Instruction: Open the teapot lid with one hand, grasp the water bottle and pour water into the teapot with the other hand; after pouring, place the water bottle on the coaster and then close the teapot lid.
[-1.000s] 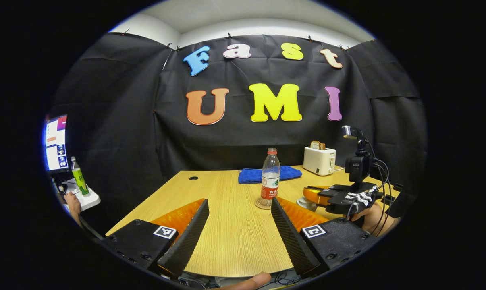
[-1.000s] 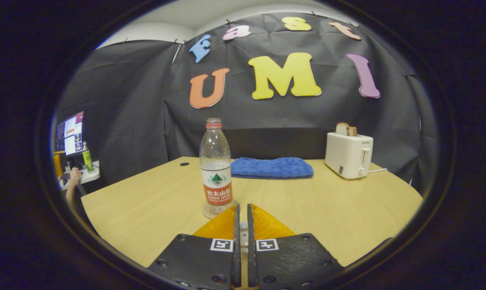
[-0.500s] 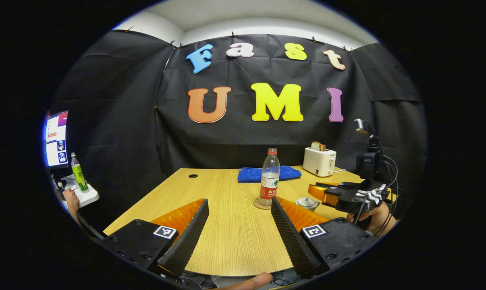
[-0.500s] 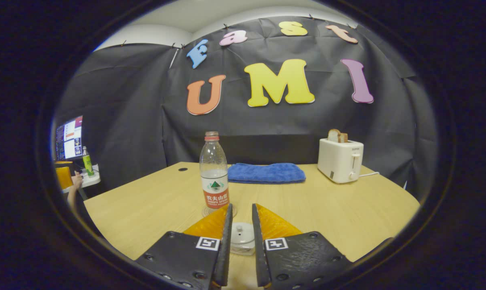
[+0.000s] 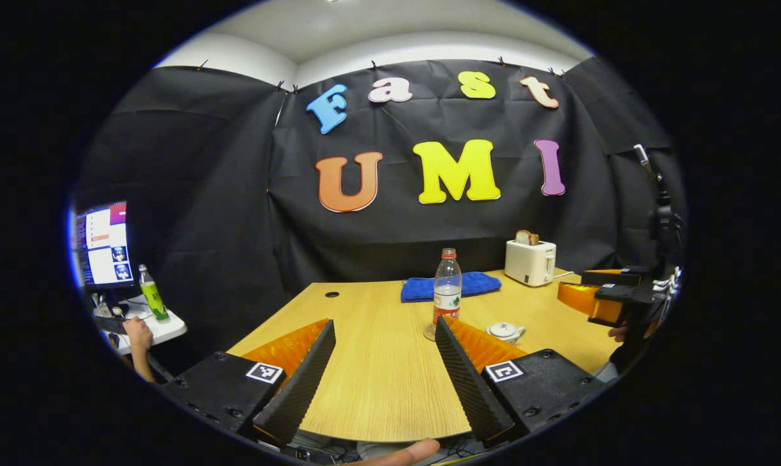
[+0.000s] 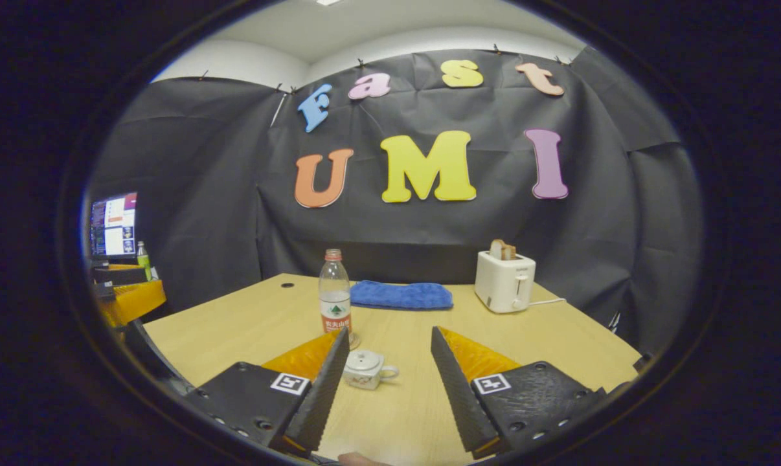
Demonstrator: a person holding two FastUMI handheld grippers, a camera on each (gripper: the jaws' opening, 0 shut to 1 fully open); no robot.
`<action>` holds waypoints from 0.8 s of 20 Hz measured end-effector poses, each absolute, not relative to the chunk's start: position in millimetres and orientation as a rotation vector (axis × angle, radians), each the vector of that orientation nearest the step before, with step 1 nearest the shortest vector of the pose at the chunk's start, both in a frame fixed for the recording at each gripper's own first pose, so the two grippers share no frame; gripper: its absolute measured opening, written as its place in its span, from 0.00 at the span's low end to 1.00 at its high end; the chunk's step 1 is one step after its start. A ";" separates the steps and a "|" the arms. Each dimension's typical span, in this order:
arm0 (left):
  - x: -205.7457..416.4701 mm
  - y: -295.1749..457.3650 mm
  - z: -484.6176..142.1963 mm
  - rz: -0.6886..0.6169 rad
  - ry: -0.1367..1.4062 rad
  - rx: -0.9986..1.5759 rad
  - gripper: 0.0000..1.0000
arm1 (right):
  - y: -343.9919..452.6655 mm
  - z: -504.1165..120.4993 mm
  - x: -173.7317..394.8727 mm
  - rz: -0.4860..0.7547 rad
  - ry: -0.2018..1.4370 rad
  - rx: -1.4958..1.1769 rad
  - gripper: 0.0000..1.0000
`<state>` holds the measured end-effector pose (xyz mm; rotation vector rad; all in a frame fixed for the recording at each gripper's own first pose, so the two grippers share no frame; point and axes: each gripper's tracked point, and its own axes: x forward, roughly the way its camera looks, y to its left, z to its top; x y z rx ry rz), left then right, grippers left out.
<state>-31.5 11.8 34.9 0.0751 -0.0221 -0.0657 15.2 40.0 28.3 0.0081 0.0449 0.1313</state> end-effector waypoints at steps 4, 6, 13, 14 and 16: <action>-31.4 -8.7 33.2 -0.081 -0.030 0.094 0.90 | 19.0 39.1 -9.3 0.107 0.001 -0.059 0.95; -29.0 -20.4 25.3 -0.096 -0.012 0.079 0.95 | 11.1 39.8 -20.6 0.098 -0.015 -0.071 0.97; -21.6 -46.8 6.4 -0.138 0.047 -0.012 0.95 | -12.8 19.5 -29.7 0.079 0.014 0.036 0.95; -22.3 -49.9 6.4 -0.141 0.049 -0.014 0.95 | -11.7 19.9 -29.6 0.085 0.012 0.046 0.95; -23.0 -52.2 8.7 -0.144 0.035 -0.001 0.95 | -9.2 22.0 -28.5 0.091 -0.001 0.026 0.95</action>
